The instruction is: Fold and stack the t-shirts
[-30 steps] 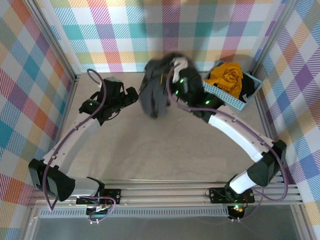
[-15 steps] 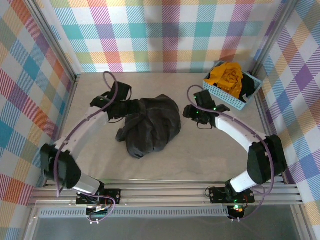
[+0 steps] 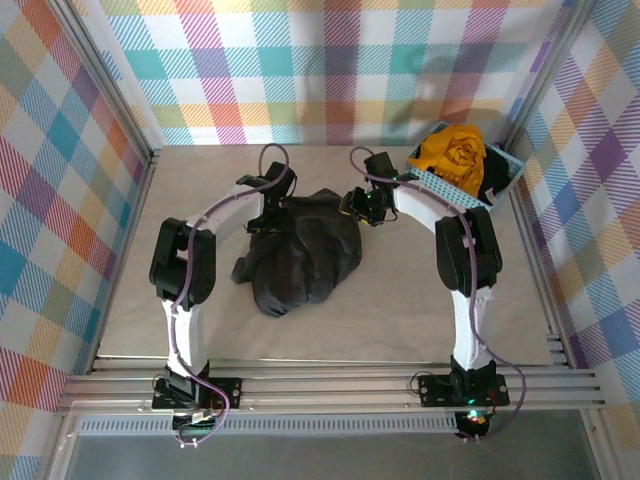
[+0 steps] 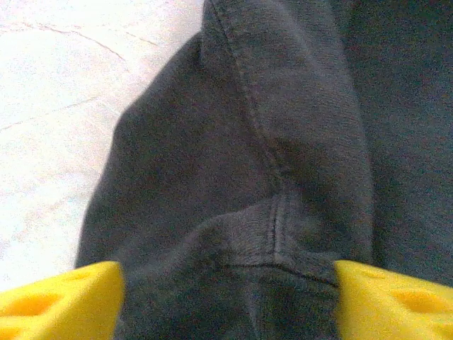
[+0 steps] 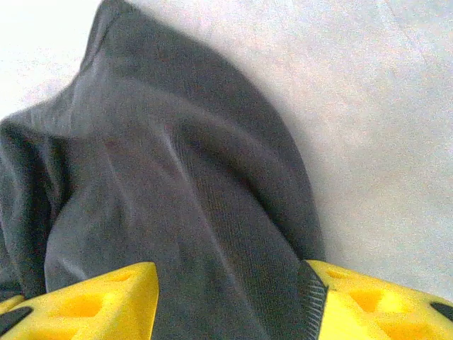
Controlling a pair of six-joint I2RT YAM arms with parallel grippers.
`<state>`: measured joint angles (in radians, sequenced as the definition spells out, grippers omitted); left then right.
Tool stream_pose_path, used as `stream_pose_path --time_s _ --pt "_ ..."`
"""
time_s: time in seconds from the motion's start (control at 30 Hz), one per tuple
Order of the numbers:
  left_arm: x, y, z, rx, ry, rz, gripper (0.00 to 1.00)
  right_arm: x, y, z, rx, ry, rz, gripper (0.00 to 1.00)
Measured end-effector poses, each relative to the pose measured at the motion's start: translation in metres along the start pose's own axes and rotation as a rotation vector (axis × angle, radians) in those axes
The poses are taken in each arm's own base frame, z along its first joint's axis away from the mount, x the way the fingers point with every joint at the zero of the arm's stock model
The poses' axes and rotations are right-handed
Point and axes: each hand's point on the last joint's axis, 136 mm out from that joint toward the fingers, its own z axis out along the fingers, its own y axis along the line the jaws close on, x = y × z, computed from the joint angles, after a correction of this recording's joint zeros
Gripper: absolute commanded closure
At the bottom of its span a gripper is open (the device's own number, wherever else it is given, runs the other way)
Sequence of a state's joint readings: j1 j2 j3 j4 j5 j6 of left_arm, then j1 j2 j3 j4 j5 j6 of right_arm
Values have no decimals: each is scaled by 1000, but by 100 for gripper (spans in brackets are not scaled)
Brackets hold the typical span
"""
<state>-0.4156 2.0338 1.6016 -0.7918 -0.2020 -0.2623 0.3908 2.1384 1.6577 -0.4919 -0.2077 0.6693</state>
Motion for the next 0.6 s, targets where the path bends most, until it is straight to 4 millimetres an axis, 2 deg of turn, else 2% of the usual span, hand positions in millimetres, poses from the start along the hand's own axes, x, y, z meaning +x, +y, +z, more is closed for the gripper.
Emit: stream_pose_path --time_s 0.03,0.07,0.13,0.27,0.33,0.43,0.47,0.6 --pt "0 5 7 -27 6 1 78 -4 3 6 -8 7 -3 47" --pt "1 9 11 -45 11 0 87 -10 5 11 -15 9 -2 48" --pt "1 16 18 -81 16 -3 97 -19 6 23 -18 9 -3 49" --pt "-7 29 14 -118 -22 -30 100 -23 2 40 -2 26 5 57" --pt "-11 33 6 -121 -51 -44 100 -25 1 49 1 36 7 69" --pt "-19 36 -14 -110 -101 -74 100 -29 4 53 -11 34 7 97" --pt "-22 37 -21 -105 -117 -86 100 -29 4 53 -10 32 5 100" --pt "-27 45 -51 -95 -187 -141 100 -36 3 44 2 -33 -6 100"
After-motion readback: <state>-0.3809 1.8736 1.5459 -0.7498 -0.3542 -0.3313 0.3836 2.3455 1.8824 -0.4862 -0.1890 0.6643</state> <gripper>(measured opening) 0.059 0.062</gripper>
